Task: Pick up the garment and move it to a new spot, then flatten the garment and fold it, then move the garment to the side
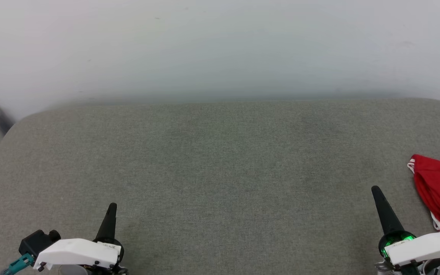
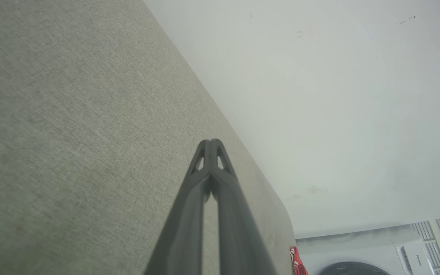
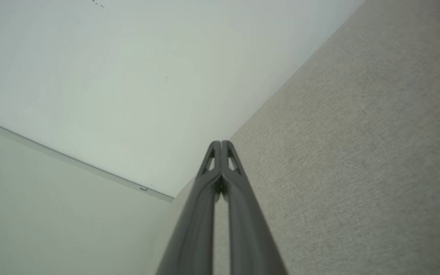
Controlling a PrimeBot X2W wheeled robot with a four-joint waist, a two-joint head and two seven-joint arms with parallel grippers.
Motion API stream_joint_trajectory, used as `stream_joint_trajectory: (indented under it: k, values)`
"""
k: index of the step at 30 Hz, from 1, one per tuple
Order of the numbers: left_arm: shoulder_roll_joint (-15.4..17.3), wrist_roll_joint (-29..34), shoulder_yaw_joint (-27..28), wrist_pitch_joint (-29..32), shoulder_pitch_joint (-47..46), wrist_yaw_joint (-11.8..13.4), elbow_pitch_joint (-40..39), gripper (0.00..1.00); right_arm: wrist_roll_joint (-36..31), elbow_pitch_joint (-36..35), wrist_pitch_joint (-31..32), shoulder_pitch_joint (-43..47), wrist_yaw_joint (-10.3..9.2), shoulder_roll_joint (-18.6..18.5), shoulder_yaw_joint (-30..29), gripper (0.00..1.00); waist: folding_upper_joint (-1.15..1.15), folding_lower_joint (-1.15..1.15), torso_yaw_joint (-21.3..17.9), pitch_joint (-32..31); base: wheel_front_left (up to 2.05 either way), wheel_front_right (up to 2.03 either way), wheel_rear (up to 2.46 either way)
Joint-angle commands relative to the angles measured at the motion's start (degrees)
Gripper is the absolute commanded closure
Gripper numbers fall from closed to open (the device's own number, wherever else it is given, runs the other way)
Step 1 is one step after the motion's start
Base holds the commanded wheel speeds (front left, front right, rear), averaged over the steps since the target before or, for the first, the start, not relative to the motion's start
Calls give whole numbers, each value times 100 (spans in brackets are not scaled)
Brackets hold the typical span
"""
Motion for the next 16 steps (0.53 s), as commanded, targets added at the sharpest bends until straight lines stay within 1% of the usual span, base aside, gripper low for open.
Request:
stream_joint_trajectory:
  k: [1,16]
  values:
    - [-19,-114,76,37,-161,-63,-27,100,191,-4,-4,-174,0,-38,-17,100,0,-1,2,5,0,0,0]
    - [-196,-741,340,260,-278,-271,75,100,1106,252,16,-339,0,-29,-65,100,0,-1,19,50,0,0,0]
